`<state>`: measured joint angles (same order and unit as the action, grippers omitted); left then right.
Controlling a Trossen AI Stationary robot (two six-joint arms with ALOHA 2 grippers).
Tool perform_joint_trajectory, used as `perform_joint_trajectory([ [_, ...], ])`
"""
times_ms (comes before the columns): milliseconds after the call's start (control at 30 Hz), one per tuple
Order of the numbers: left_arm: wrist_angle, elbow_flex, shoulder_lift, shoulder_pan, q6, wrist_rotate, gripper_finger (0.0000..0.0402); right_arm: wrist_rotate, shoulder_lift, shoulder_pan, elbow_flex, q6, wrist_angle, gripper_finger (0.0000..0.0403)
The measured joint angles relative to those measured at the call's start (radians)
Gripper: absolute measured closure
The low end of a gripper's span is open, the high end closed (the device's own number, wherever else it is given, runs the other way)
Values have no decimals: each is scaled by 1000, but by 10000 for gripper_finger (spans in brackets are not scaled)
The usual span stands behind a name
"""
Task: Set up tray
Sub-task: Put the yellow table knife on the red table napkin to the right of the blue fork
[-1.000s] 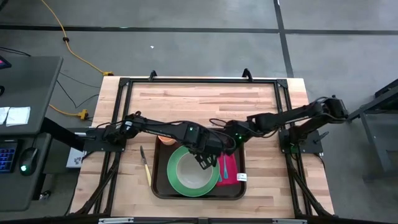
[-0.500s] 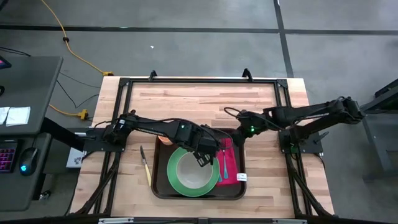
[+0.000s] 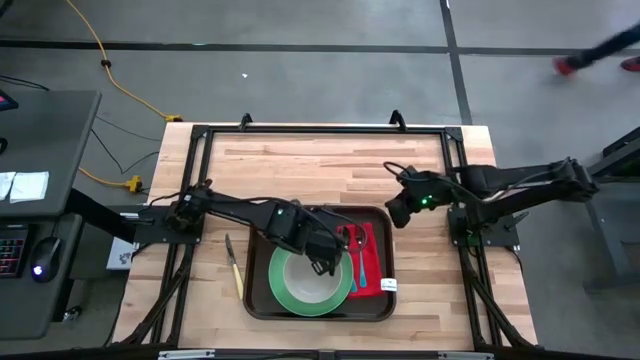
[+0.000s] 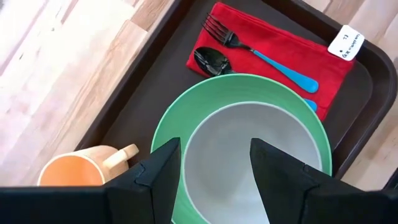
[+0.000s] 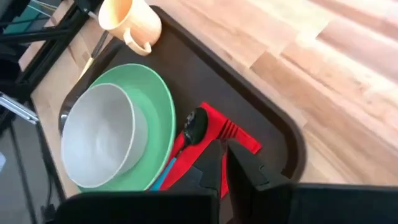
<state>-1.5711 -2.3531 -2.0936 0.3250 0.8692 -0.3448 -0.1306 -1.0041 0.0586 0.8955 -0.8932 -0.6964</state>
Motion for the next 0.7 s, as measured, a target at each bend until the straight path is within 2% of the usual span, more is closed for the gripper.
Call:
perform_joint_trajectory([
  [700,0,0,0,16,-79,-95,179,-106,162,0,0,75,-121,402],
])
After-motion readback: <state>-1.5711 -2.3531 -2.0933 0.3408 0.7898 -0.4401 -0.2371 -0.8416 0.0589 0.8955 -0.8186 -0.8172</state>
